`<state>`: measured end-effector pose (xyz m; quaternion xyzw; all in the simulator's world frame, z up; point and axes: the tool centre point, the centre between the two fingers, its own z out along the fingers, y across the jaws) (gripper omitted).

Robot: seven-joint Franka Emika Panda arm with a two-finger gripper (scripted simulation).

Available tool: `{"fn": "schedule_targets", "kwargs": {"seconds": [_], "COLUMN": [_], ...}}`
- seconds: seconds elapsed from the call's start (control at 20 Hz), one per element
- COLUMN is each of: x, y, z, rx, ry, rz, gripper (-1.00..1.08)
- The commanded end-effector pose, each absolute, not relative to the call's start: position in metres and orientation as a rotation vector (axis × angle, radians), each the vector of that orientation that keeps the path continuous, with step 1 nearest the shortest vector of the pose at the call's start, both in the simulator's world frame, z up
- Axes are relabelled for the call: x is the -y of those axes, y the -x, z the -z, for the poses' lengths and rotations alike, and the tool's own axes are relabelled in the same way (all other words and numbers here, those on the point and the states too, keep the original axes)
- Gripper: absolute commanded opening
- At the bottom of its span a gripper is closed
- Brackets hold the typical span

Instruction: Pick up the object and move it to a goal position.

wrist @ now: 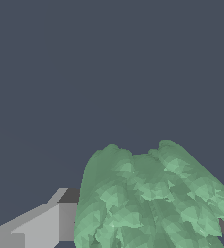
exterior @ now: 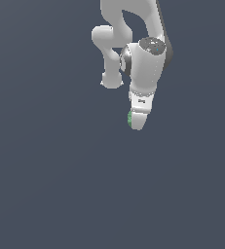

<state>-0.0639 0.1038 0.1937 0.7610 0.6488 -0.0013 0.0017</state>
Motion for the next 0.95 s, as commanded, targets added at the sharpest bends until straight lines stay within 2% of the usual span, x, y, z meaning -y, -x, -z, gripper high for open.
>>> {"fn": "schedule_targets", "kwargs": {"seconds": [0.0,0.45,0.9], "x": [-0.113,-0.137,-0.145], "y": [0.076,0.106,0.114], "z": [-0.213,-0.263,-0.281], "rx": [-2.036,-2.038,-2.037], "ry": [-2.388,-2.39,-2.392], "rz": [0.005,0.001,0.0], "gripper": [-1.0,-1.0,-1.0]}}
